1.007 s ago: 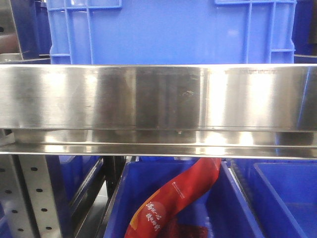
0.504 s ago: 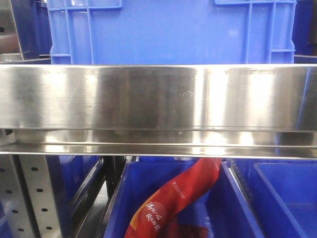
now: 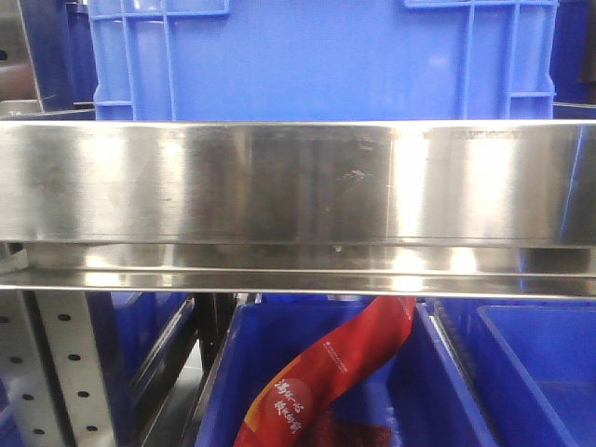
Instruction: Grab PVC pipe and place in blue bin
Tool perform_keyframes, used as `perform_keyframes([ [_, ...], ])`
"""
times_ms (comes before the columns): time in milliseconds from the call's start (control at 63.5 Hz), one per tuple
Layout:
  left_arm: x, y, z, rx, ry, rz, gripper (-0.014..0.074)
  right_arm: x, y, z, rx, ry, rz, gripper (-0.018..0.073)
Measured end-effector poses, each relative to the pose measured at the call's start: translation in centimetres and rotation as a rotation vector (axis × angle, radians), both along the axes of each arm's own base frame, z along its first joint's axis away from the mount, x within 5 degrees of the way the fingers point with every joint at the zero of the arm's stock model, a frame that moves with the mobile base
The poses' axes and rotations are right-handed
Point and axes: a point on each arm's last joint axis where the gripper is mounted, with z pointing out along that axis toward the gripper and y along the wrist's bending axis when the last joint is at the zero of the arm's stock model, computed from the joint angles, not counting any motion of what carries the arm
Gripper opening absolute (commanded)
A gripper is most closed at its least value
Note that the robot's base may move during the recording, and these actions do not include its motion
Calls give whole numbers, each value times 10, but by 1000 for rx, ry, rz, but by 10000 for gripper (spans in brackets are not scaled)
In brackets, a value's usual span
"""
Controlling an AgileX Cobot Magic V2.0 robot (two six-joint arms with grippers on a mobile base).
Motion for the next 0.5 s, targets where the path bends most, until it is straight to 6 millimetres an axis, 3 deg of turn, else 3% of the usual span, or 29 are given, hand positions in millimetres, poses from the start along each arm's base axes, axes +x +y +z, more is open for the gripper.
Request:
perform_keyframes([
  [504,0,0,0,0,0,0,-111,0,0,0,2,0,0,-163],
])
